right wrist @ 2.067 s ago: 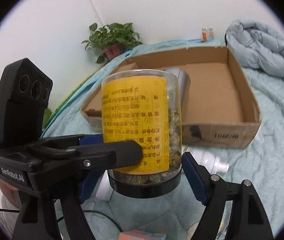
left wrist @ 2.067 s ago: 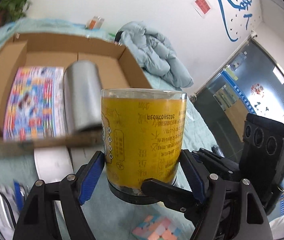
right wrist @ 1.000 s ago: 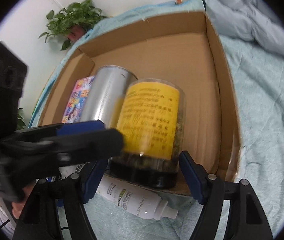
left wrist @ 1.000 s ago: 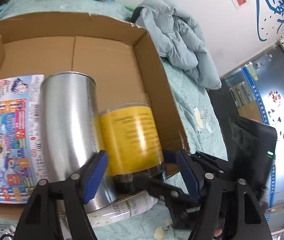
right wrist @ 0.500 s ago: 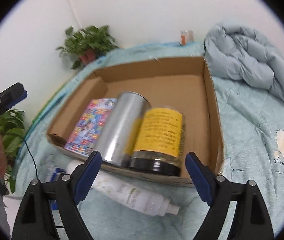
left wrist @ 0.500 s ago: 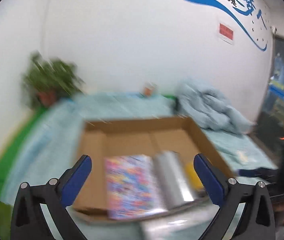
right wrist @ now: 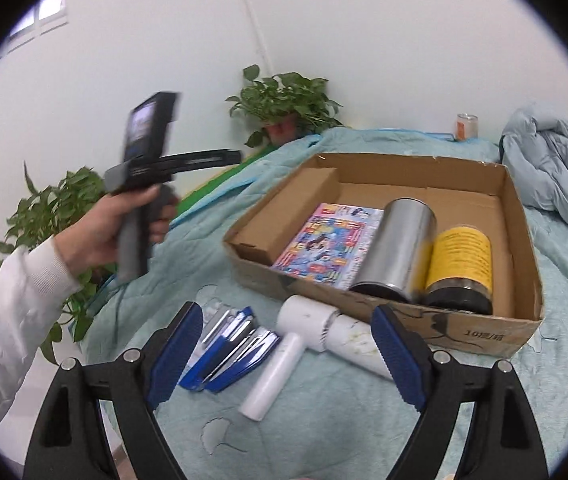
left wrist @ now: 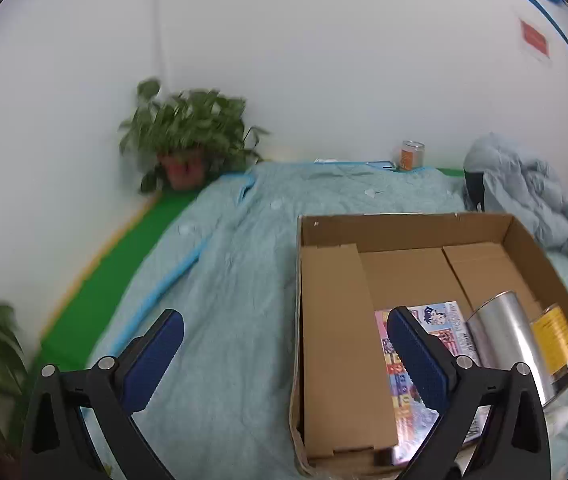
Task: Organize rigid objects
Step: 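Move both tools to the pastel Rubik's cube on the quilt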
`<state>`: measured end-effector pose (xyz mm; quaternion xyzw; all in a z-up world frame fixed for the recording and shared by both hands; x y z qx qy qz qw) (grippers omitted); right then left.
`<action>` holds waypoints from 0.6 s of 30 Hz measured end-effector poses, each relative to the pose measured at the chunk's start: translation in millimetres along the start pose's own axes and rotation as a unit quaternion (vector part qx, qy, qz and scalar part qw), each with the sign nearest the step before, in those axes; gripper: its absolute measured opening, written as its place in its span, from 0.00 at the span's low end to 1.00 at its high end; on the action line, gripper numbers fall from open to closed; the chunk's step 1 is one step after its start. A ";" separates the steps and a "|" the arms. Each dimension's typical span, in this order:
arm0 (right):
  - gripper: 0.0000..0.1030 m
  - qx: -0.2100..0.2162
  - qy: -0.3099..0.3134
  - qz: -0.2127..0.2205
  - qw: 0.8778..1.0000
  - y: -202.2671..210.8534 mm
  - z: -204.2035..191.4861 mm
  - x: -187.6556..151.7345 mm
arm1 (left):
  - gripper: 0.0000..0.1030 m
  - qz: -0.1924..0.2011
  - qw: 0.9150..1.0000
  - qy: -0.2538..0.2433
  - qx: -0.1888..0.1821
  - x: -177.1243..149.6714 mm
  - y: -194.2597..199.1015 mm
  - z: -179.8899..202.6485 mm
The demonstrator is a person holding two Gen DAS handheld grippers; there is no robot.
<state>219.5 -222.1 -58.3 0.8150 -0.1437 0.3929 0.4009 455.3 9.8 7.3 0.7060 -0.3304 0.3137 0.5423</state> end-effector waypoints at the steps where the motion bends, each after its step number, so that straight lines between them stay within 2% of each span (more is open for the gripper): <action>1: 0.84 -0.001 0.003 0.002 1.000 0.6 -5.8 -3.2 | 0.99 0.003 1.000 -0.010 0.003 0.6 3.6 8.9; 3: 0.84 -0.008 0.010 0.006 1.000 3.6 -13.8 -11.6 | 0.99 0.003 1.000 -0.013 -0.009 -3.2 14.4 35.0; 5: 0.84 -0.017 0.017 0.009 1.000 10.4 -20.5 -26.4 | 0.99 -0.003 0.999 -0.007 -0.047 -17.4 38.6 55.0; 7: 0.84 -0.035 0.026 0.013 0.999 22.9 -22.0 -43.6 | 0.99 -0.008 0.995 0.005 -0.096 -45.6 75.9 69.6; 10: 0.84 -0.073 0.022 0.028 0.997 44.8 -15.1 -68.7 | 0.99 -0.017 0.990 0.035 -0.135 -94.3 121.4 76.8; 15: 0.84 -0.097 0.013 0.040 0.994 68.3 -10.1 -103.6 | 0.99 -0.060 0.986 0.061 -0.141 -181.2 175.4 96.1; 18: 0.84 -0.096 0.013 0.019 0.995 67.1 -5.1 -125.0 | 0.99 -0.079 0.984 0.089 -0.132 -222.3 190.0 103.4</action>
Point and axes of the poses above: each gripper's, at about its wrist camera, not at the fingertips, and y roughly against the way its jaws point, z to its right, x to its top, the point moved 10 cm from there along -y, roughly the way its jaws point, and after that the axes turned 9 degrees about x, right-handed, at the moved point
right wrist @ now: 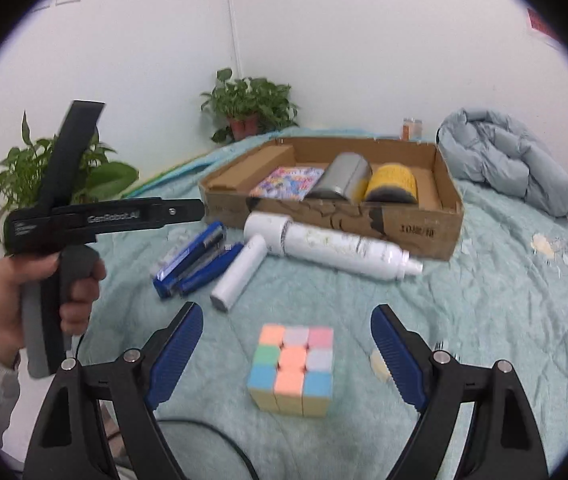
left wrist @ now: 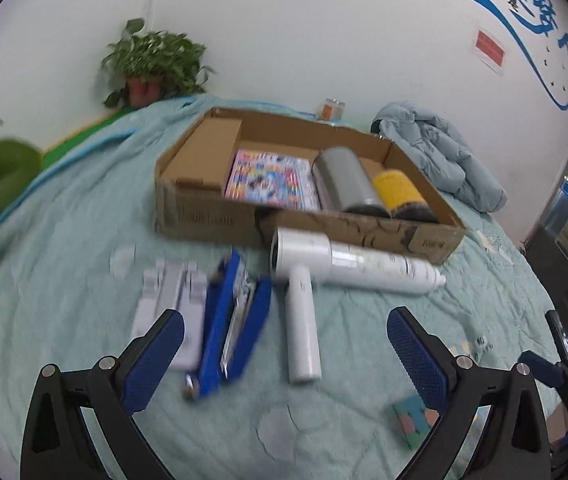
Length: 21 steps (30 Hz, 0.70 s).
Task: Organize rigid objects
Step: 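Move both tools to the pastel Rubik's cube on the quilt, then grasp the Rubik's cube with both tools and lift it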
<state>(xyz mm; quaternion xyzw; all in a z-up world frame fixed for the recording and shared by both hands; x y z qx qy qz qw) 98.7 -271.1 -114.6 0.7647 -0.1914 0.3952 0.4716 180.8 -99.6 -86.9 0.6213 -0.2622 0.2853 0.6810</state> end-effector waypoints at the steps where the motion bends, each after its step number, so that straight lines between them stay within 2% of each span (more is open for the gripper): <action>1: 0.84 0.006 -0.006 -0.009 1.000 -1.4 2.1 -7.4 | 0.99 -0.007 1.000 0.004 -0.003 -11.0 -0.6 2.6; 3: 0.84 0.019 -0.022 -0.037 0.999 -8.3 3.5 -25.7 | 0.99 -0.047 0.999 0.009 -0.026 -38.2 -7.6 12.6; 7: 0.82 0.028 -0.011 -0.061 0.998 -22.5 -1.8 -45.1 | 0.99 -0.118 0.987 0.012 -0.108 -61.8 -24.7 31.6; 9: 0.81 0.012 -0.006 -0.056 0.998 -26.2 0.6 -45.0 | 0.98 -0.136 0.982 0.016 -0.127 -69.9 -28.3 39.7; 11: 0.70 0.005 -0.002 -0.065 0.998 -32.9 2.5 -44.5 | 0.98 -0.151 0.978 0.016 -0.145 -73.1 -31.5 47.7; 13: 0.67 -0.002 -0.002 -0.074 0.997 -39.5 2.3 -46.6 | 0.98 -0.162 0.973 0.011 -0.163 -74.4 -32.9 53.6; 16: 0.67 0.021 -0.016 -0.075 0.997 -48.9 -11.4 -45.3 | 0.89 -0.185 0.967 0.010 -0.178 -78.3 -40.0 55.6; 18: 0.68 0.054 -0.021 -0.071 0.996 -53.1 -24.9 -44.0 | 0.74 -0.198 0.960 0.023 -0.197 -81.7 -42.4 54.5; 21: 0.69 0.071 -0.046 -0.066 0.994 -53.2 -24.9 -45.7 | 0.73 -0.217 0.949 0.034 -0.225 -84.3 -42.5 56.2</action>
Point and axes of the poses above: each gripper's, at about its wrist camera, not at the fingertips, and y roughly against the way its jaws point, z to its right, x to its top, the point moved 10 cm from there along -y, roughly the way its jaws point, and after that the axes turned 9 degrees about x, right-handed, at the moved point
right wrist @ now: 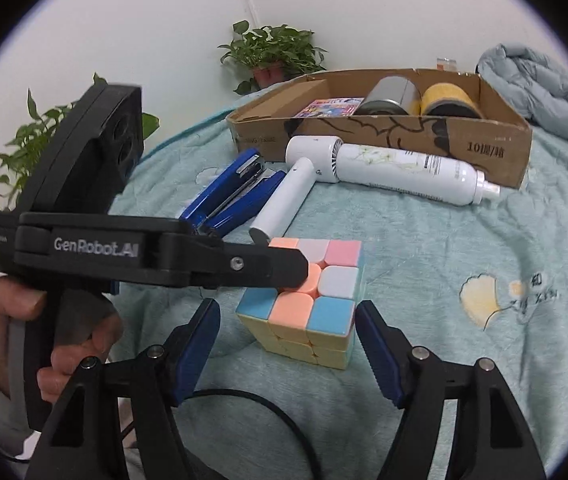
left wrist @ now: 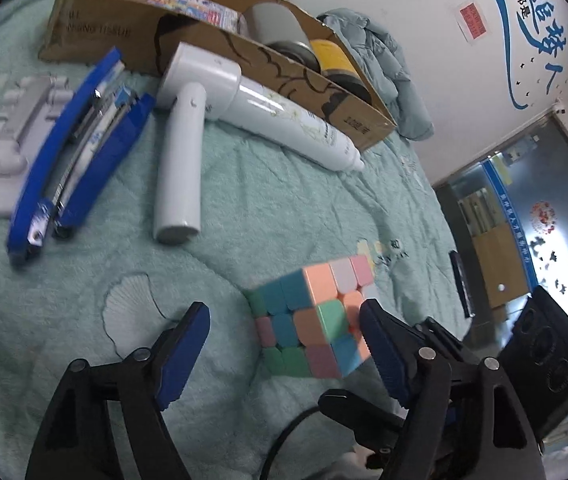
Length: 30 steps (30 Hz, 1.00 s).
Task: Organize rigid objects
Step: 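Grasp the Rubik's cube with both tools and lift it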
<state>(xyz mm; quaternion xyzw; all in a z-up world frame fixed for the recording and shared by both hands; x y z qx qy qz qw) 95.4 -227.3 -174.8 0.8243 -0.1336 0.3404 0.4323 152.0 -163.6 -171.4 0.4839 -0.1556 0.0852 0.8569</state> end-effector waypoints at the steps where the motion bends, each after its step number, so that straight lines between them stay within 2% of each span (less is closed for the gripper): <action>1: 0.69 0.007 -0.004 -0.003 1.000 0.7 0.7 -2.0 | 0.73 -0.006 1.000 -0.001 -0.007 -2.5 -2.8 3.8; 3: 0.69 0.012 -0.006 -0.015 1.000 0.4 5.4 -8.3 | 0.67 -0.018 0.999 -0.003 -0.028 -5.8 -9.9 13.1; 5: 0.69 0.003 -0.002 -0.024 1.000 -1.5 9.6 -12.7 | 0.66 -0.023 0.999 0.000 -0.044 -3.4 -18.1 19.7; 7: 0.68 0.004 -0.006 -0.024 1.000 -3.9 10.9 -12.6 | 0.66 -0.022 0.999 0.004 -0.046 0.0 -23.6 22.8; 12: 0.64 -0.032 -0.006 -0.028 0.999 -16.6 20.9 -9.4 | 0.66 -0.023 0.999 0.009 -0.044 7.1 -28.0 23.3; 16: 0.57 -0.054 -0.013 -0.020 0.998 -19.7 27.2 -3.3 | 0.66 -0.010 0.999 -0.005 -0.031 12.9 -27.2 25.4; 18: 0.57 -0.061 -0.022 -0.014 0.998 -19.9 29.2 0.1 | 0.62 -0.002 1.000 -0.018 -0.025 16.1 -25.2 29.7; 30: 0.57 -0.092 0.000 0.036 0.995 -10.5 33.0 40.0 | 0.59 0.058 0.997 -0.051 -0.022 57.0 1.2 46.3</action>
Point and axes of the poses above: each gripper's, at about its wrist camera, not at the fingertips, and y roughly against the way its jaws point, z to its right, x to its top, the point moved 10 cm from there along -y, roughly the way its jaws point, and after that the axes turned 9 degrees about x, right-handed, at the moved point
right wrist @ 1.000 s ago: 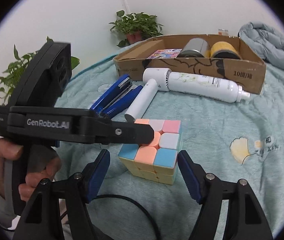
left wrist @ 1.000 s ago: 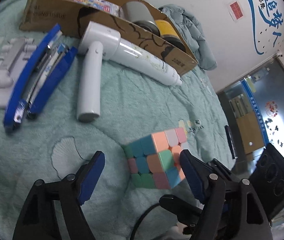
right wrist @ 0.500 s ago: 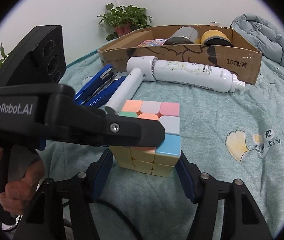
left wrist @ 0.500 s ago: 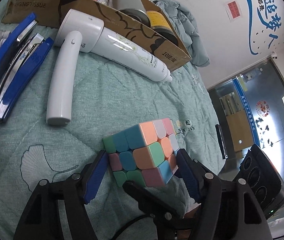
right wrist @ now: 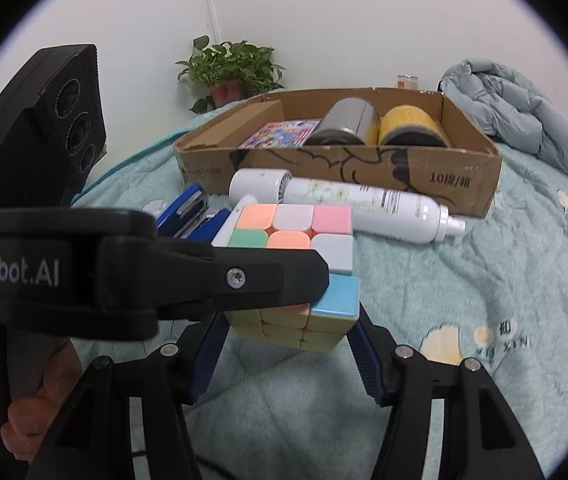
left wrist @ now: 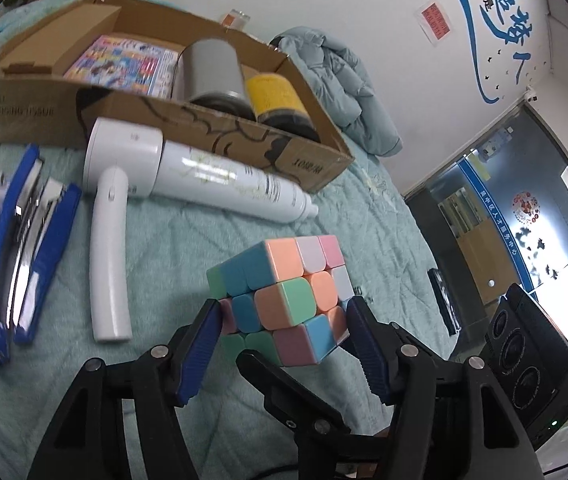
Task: Organize rigid objects
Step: 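Grasp the Rubik's cube with both tools and lift it, then carry the cube into the tray and lower it onto the game box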
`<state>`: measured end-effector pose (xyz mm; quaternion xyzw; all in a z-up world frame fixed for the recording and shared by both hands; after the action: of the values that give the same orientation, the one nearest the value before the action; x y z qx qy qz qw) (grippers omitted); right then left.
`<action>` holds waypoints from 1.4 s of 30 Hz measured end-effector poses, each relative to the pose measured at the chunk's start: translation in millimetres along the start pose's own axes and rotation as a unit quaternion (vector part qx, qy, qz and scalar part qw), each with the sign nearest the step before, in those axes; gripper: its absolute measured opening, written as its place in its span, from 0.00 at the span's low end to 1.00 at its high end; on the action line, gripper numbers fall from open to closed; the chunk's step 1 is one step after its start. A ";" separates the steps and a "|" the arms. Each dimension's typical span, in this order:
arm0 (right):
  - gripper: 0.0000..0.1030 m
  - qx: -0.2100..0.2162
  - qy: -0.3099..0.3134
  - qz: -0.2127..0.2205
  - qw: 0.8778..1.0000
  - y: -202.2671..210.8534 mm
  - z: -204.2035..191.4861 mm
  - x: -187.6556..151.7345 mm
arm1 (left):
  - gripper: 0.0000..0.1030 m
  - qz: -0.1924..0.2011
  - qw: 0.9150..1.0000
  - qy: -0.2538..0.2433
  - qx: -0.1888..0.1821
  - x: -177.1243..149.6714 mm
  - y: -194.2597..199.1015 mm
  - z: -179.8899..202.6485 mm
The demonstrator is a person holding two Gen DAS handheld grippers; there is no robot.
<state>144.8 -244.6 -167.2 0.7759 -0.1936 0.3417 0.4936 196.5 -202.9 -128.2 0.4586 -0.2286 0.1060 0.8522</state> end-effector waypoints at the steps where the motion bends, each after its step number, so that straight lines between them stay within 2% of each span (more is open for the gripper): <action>1: 0.57 -0.003 0.000 0.003 1.000 -1.3 0.9 4.4 | 0.59 0.005 1.000 -0.003 0.000 5.9 1.1 1.2; 7: 0.57 -0.022 -0.001 0.023 0.999 -6.0 8.0 31.4 | 0.59 0.022 1.000 -0.019 -0.003 34.4 4.2 7.2; 13: 0.57 -0.047 0.004 0.037 0.998 -11.2 19.3 55.1 | 0.54 0.036 0.998 -0.050 0.005 66.0 -2.7 17.8; 22: 0.55 -0.095 0.011 0.062 0.993 -7.2 43.7 94.5 | 0.53 0.048 0.995 -0.079 -0.024 110.8 -14.9 44.1; 26: 0.55 -0.104 0.010 0.072 0.992 -4.4 53.0 110.1 | 0.53 0.053 0.994 -0.087 -0.026 126.4 -17.1 51.6; 34: 0.55 -0.096 0.011 0.073 0.993 -13.8 52.4 125.0 | 0.53 0.052 0.995 -0.082 -0.013 148.4 -12.6 41.3; 42: 0.55 -0.065 0.037 0.075 0.994 -42.8 28.2 156.8 | 0.53 0.073 0.995 -0.060 0.017 186.6 10.5 -1.0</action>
<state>290.2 -245.5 -89.1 0.7124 -0.2549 0.3927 0.5228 355.6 -201.7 -30.1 0.4607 -0.3108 0.1440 0.8188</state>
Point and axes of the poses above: each gripper's, at about its wrist camera, not at the fingertips, and y roughly against the way its jaws point, z to its right, x to its top, the point moved 10 cm from there along -y, roughly the way its jaws point, and after that the axes turned 9 degrees about x, right-handed, at the moved point
